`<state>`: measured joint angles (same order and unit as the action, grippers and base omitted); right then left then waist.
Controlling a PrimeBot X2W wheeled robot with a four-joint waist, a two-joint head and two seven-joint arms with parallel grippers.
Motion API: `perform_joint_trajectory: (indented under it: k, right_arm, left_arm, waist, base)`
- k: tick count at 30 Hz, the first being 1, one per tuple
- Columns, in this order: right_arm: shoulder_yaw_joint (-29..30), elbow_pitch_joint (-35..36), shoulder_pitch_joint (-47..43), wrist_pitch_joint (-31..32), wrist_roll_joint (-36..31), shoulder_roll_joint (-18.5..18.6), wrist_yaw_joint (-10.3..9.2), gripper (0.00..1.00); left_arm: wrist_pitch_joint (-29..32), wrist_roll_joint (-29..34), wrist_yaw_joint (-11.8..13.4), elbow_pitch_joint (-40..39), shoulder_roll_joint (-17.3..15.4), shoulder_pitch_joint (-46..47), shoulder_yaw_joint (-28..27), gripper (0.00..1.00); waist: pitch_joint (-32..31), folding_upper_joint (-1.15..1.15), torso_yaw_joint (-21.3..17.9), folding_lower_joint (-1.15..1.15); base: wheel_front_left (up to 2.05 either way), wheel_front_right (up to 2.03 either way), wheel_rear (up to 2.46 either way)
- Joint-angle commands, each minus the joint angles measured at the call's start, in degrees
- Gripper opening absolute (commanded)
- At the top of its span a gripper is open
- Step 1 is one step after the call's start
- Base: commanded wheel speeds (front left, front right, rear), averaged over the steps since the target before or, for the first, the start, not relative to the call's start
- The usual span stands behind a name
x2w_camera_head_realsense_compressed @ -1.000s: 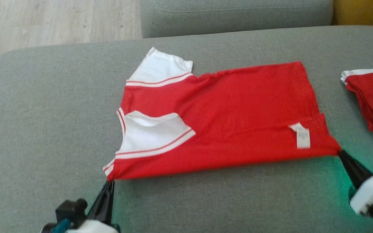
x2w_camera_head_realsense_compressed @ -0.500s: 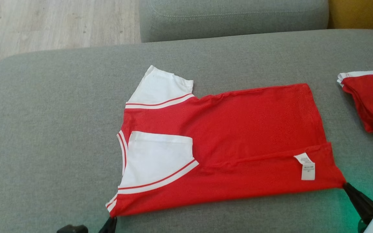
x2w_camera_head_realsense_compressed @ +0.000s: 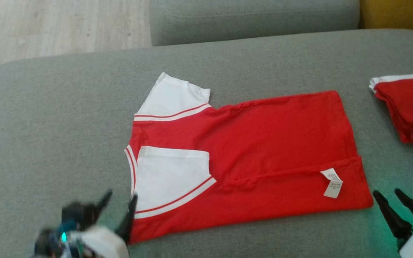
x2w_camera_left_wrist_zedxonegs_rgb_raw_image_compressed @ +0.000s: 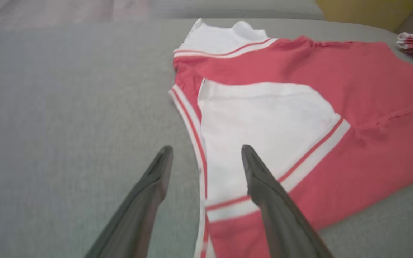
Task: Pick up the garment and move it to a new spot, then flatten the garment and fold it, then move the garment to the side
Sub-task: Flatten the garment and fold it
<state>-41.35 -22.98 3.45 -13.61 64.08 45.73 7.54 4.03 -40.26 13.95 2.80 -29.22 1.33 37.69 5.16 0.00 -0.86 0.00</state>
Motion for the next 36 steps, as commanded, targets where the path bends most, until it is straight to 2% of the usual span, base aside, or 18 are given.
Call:
perform_joint_trajectory:
  k: [1, 7, 13, 18, 24, 36]
  right_arm:
    - [0.8, 1.1, 1.6, -0.6, -1.3, 1.6, -0.05, 1.0]
    - [3.4, 2.7, 3.8, 0.3, -5.5, -0.5, -0.05, 1.0]
    - [5.5, 3.9, 6.0, 2.3, -8.7, -1.8, -0.05, 1.0]
    - [7.2, 5.6, 8.5, 3.9, -10.8, -3.2, -0.05, 1.0]
    - [7.5, 5.8, 11.3, 4.5, -13.0, -6.1, -0.05, 1.0]
    - [5.8, 4.4, 15.0, 3.2, -13.8, -9.9, -0.05, 1.0]
  left_arm:
    - [0.4, 1.1, -0.7, -1.8, -2.3, 5.5, -2.5, 1.0]
    - [8.5, 1.4, -5.9, 1.1, -4.5, 19.8, -2.8, 1.0]
    - [19.6, -1.3, -13.4, 8.3, -5.0, 34.8, -2.3, 1.0]
    - [29.6, -4.3, -17.6, 15.1, -5.3, 45.6, -2.1, 1.0]
    - [35.4, -5.5, -19.5, 22.7, -4.5, 54.8, -1.7, 1.0]
    - [37.6, -2.5, -20.9, 31.8, -5.8, 63.6, 1.3, 1.0]
  waist:
    - [1.0, 0.0, -0.8, 0.0]
    - [3.5, 0.0, -3.5, 0.0]
    - [6.8, 0.0, -6.6, 0.0]
    - [11.2, 0.0, -9.6, 0.0]
    - [15.5, 0.0, -12.2, 0.0]
    - [21.3, 0.0, -16.1, 0.0]
  base:
    - [0.0, 0.0, 0.0]
    - [0.0, 0.0, 0.0]
    - [0.0, 0.0, 0.0]
    - [0.0, 0.0, 0.0]
    - [0.0, 0.0, 0.0]
    - [0.0, 0.0, 0.0]
